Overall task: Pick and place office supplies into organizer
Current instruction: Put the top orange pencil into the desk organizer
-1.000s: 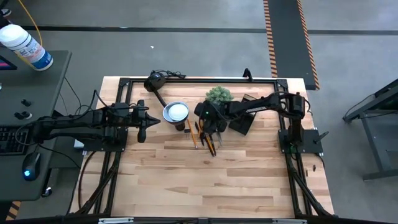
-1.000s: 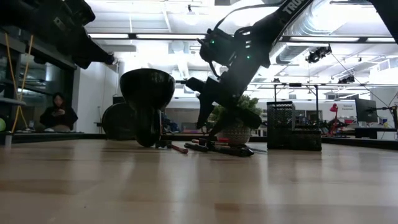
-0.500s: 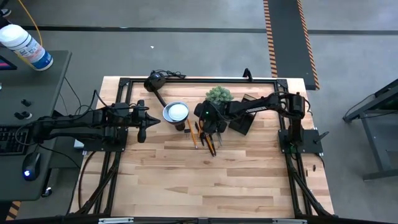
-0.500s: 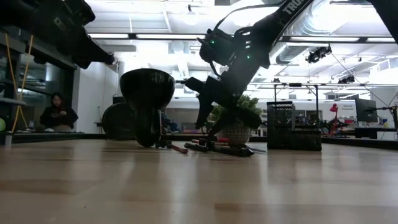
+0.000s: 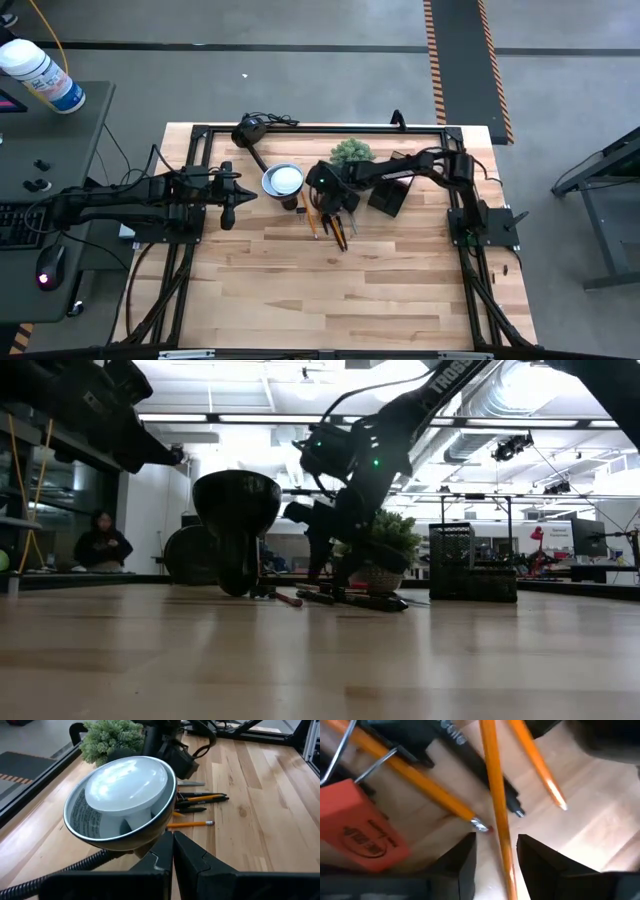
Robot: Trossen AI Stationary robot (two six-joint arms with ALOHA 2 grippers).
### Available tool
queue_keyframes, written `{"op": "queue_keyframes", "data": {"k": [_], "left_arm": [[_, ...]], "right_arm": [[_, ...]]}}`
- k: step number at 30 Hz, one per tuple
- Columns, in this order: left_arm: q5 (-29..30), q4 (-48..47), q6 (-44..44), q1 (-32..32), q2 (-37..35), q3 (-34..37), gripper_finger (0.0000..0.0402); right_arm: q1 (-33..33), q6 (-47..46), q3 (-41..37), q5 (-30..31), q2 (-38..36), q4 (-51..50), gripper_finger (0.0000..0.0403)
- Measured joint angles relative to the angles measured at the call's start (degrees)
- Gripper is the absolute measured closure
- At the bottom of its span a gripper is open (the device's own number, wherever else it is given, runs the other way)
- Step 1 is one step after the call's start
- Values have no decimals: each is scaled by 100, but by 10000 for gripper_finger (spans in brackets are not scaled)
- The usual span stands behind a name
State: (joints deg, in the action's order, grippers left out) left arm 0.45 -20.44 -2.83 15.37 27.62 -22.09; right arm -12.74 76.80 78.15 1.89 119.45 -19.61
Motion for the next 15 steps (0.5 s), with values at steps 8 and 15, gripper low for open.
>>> {"op": "queue_keyframes", "data": {"k": [8,15], "left_arm": [[0,0,0,1,2,0,401],[0,-3,0,-1,0,0,401]], "right_arm": [[-15,11,215,-158,317,-300,334],[-15,15,277,-150,386,-421,391]]}}
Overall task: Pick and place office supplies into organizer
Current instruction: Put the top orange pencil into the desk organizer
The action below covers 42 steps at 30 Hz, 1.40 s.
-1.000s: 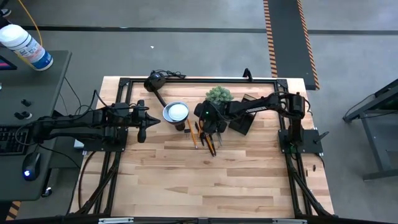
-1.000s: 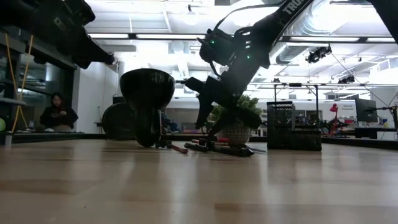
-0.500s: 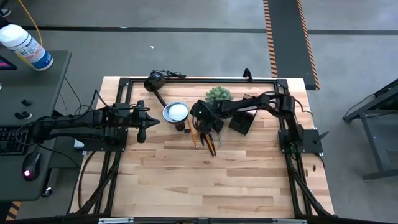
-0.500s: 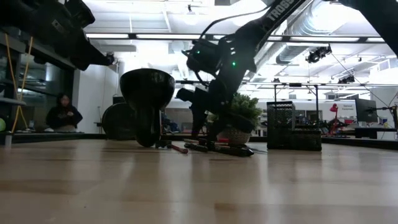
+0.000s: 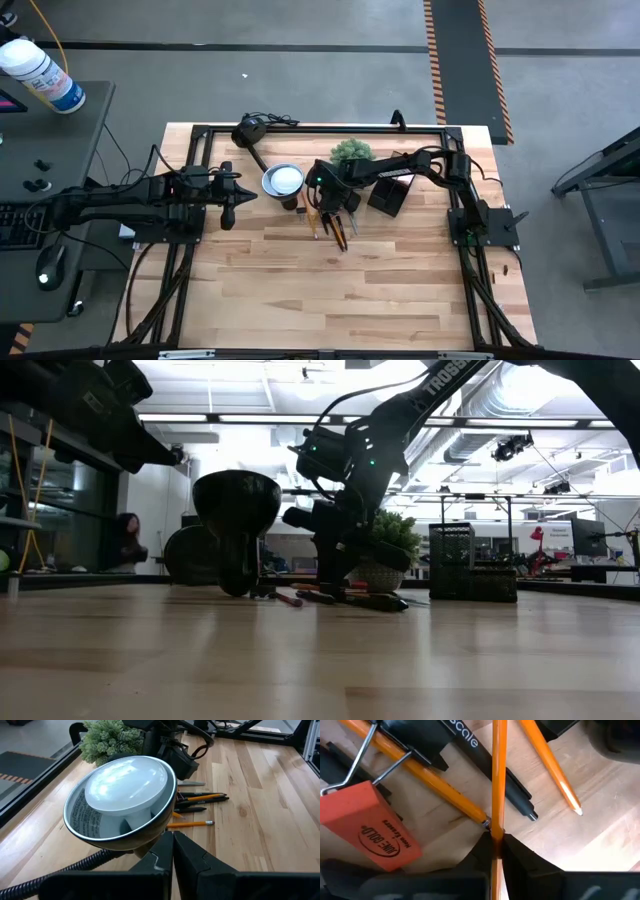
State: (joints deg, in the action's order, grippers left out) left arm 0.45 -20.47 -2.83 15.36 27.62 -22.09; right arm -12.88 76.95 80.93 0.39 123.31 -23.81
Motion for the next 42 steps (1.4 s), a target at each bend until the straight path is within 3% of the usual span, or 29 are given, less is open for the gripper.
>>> {"op": "queue_keyframes", "data": {"k": [13,23,33,42], "left_arm": [[0,-15,0,-1,2,0,401],[0,-31,0,1,0,0,401],[0,-31,0,1,0,0,401],[0,-28,0,0,0,0,401]], "right_arm": [[203,-199,257,617,-189,-222,392],[506,-362,773,1128,-245,-939,392],[820,-653,817,1539,-266,-1584,392],[1071,-1133,820,1606,-840,-1813,392]]}}
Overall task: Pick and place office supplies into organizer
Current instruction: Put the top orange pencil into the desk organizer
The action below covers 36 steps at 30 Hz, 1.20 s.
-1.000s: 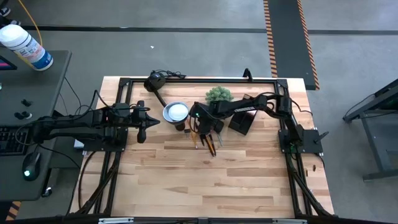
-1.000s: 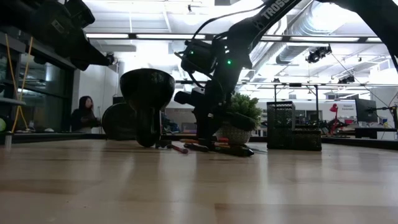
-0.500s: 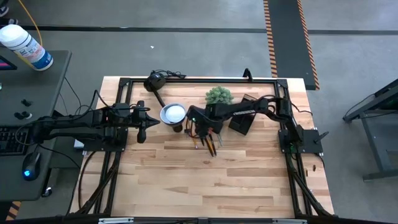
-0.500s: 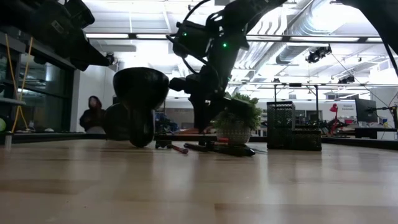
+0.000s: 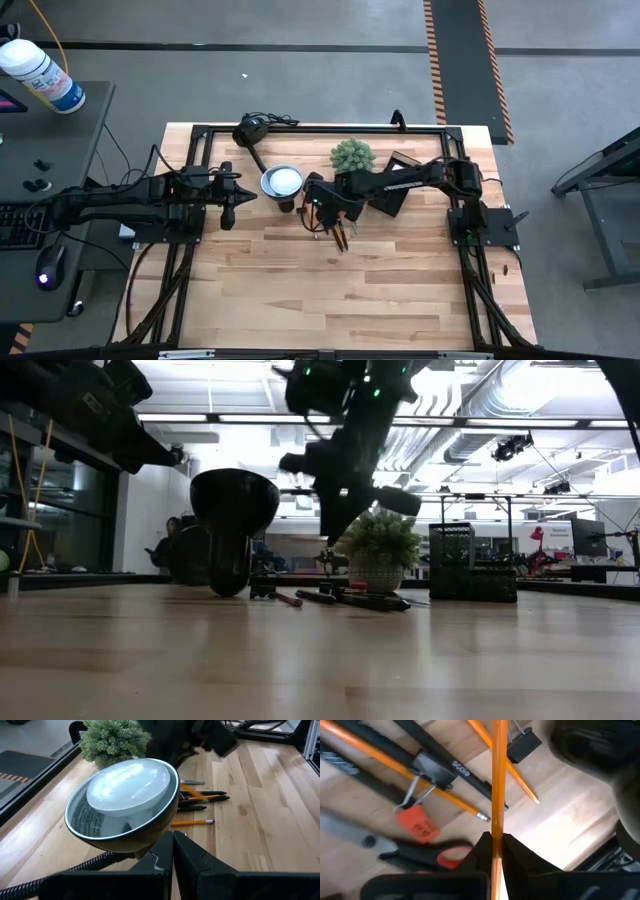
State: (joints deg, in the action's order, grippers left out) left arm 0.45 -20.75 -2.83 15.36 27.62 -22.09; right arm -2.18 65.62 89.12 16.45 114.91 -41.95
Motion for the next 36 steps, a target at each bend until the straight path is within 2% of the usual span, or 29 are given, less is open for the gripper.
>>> {"op": "queue_keyframes", "data": {"k": [7,13,16,26,28,31,36], "left_arm": [[0,0,0,0,0,0,401],[0,0,-1,2,1,0,401],[0,-2,0,2,2,0,401],[0,0,0,0,0,0,401],[0,0,0,2,0,0,401],[0,0,0,2,0,0,401],[0,0,0,0,2,0,401]], "right_arm": [[389,-806,2,289,-656,-634,392],[575,-1704,7,483,-1340,-621,392],[558,-2302,7,768,-1655,-775,392],[319,-4419,-35,1096,-2397,-1513,392],[300,-4590,-361,1167,-2615,-1270,392],[227,-4827,-1294,1241,-3110,-683,392],[61,-5217,-2955,1527,-4181,1127,392]]}}
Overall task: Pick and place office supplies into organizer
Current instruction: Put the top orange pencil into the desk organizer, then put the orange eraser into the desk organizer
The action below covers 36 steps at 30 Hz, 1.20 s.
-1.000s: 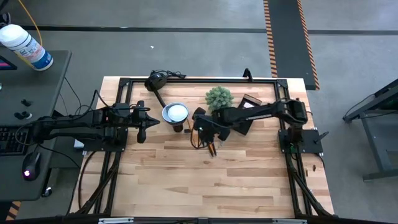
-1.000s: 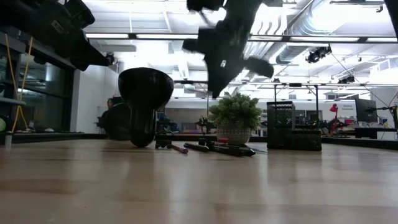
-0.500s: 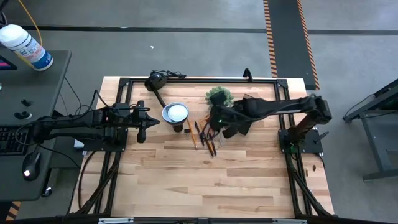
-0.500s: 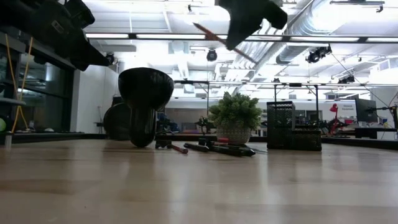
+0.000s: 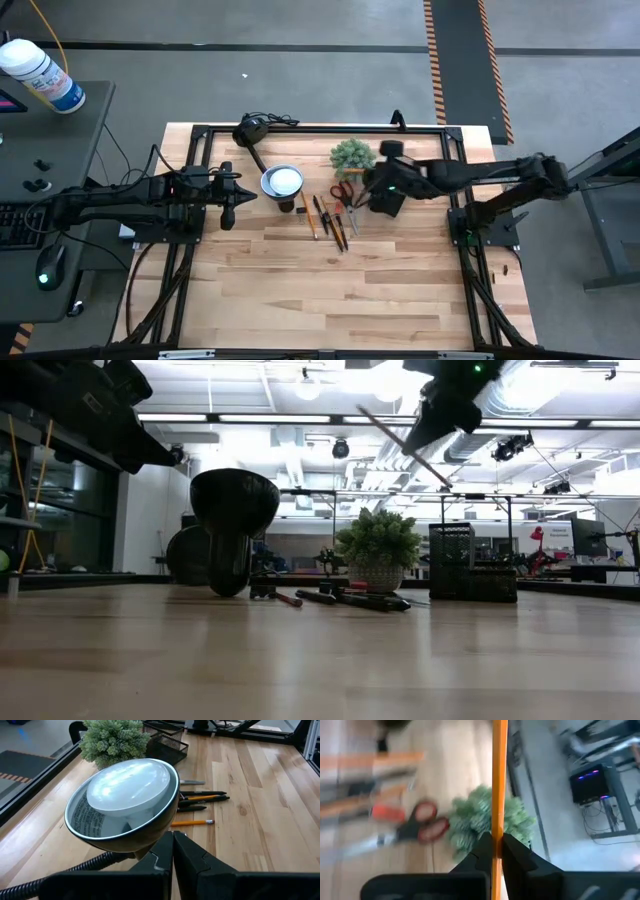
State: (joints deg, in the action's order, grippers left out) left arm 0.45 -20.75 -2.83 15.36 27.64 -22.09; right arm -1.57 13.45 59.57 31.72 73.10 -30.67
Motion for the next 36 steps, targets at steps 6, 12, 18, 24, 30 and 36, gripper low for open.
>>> {"op": "queue_keyframes", "data": {"k": [6,12,18,24,30,36], "left_arm": [[0,0,-24,2,-1,0,401],[0,0,-42,0,-2,0,401],[0,0,-44,0,-2,0,401],[0,0,-45,1,0,0,401],[0,2,-44,-1,-2,0,401],[0,2,-44,-1,0,0,401]], "right_arm": [[-266,-963,-1419,-225,-965,1798,392],[-330,-2008,-2488,235,-1417,2521,392],[-330,-2873,-3104,431,-1464,3315,392],[-330,-3686,-3457,386,-1436,3701,392],[-332,-4125,-3517,354,-1434,3622,355],[-332,-4208,-3517,228,-1434,3610,280]]}}
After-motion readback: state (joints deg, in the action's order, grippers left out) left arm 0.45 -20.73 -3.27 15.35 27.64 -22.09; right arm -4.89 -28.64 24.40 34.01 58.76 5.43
